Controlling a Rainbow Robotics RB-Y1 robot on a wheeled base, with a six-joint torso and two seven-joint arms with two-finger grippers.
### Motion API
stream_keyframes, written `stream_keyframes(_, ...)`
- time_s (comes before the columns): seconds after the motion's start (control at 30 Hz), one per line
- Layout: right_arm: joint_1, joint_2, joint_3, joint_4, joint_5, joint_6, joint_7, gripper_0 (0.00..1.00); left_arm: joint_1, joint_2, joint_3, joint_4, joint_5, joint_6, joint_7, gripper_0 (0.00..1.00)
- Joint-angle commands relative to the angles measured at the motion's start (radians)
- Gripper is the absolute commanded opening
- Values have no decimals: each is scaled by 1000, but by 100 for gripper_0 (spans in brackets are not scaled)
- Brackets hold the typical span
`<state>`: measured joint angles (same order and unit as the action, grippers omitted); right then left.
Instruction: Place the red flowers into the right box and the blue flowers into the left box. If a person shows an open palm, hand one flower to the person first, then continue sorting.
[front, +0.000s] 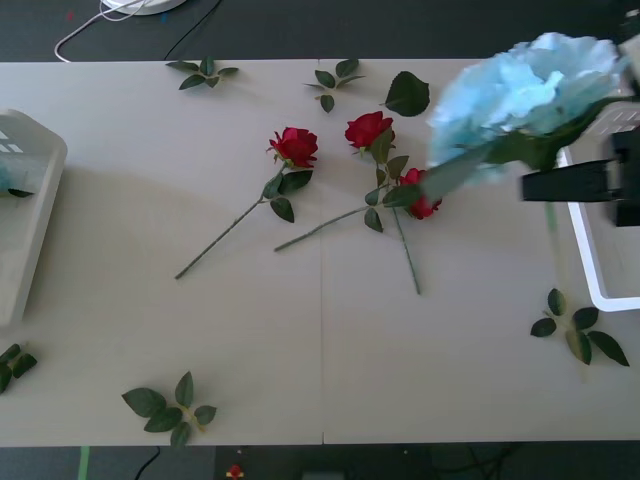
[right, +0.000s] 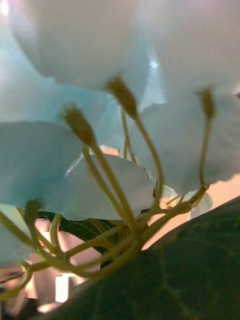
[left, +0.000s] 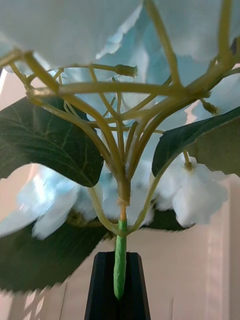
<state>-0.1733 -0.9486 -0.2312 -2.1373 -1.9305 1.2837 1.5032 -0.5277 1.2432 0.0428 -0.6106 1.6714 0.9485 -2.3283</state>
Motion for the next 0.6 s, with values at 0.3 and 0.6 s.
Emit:
stream_keyframes(0.3,-316,228,398,46,191,-173,246,0,135,-128,37,-3,57,-99,-63,0)
stream_keyframes(0.6,-413,323,520,180,228,-242,460,0,150,-271,28,-1,57,-309,-68,0)
